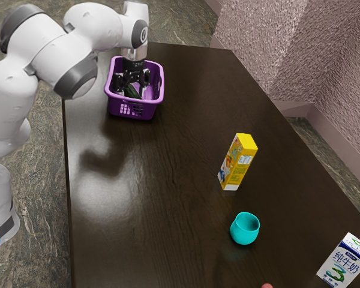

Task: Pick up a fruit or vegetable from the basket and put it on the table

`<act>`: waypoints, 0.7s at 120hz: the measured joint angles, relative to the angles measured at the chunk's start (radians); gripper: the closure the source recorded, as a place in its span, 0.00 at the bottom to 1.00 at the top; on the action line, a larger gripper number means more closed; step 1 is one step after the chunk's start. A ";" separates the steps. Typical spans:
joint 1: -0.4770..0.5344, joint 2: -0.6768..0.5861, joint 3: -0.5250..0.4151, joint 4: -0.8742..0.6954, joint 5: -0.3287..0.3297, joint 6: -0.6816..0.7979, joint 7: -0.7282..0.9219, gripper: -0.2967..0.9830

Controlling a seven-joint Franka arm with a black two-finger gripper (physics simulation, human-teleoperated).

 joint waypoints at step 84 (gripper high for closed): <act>0.012 0.046 -0.016 0.016 0.007 0.045 0.017 0.60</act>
